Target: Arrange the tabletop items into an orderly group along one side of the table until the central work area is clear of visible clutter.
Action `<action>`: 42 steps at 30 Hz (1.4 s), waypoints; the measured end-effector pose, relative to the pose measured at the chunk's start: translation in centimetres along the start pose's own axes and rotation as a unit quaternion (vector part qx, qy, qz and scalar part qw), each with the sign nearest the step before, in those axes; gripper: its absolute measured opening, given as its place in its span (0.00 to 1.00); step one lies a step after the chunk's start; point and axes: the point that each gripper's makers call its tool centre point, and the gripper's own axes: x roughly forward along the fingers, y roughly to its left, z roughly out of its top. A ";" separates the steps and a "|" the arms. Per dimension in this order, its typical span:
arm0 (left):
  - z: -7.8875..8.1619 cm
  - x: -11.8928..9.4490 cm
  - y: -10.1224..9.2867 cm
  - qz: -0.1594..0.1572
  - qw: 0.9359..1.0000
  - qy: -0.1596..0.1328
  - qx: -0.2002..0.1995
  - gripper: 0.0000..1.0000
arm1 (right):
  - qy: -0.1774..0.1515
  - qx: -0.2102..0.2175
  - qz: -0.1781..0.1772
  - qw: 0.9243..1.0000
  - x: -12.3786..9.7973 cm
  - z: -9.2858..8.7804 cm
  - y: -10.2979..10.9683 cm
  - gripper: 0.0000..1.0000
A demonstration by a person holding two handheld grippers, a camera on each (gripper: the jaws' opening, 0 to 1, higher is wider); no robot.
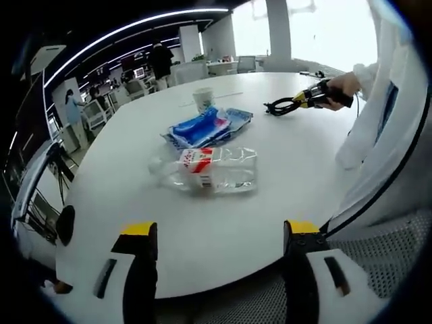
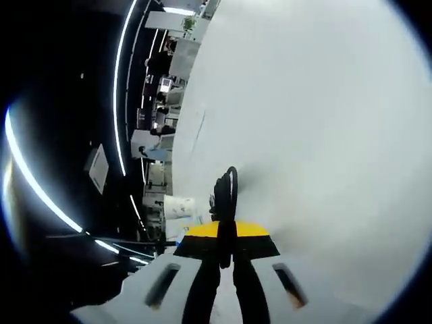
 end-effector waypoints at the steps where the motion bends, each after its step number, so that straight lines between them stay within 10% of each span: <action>1: -0.2 0.0 0.1 0.000 1.000 0.004 -0.002 0.78 | 0.000 0.005 0.004 1.000 0.0 0.2 -0.2 0.02; 42: -0.5 0.0 -0.5 -0.005 1.000 0.023 0.010 0.75 | -0.042 0.038 -0.004 0.998 0.2 0.8 -3.2 0.03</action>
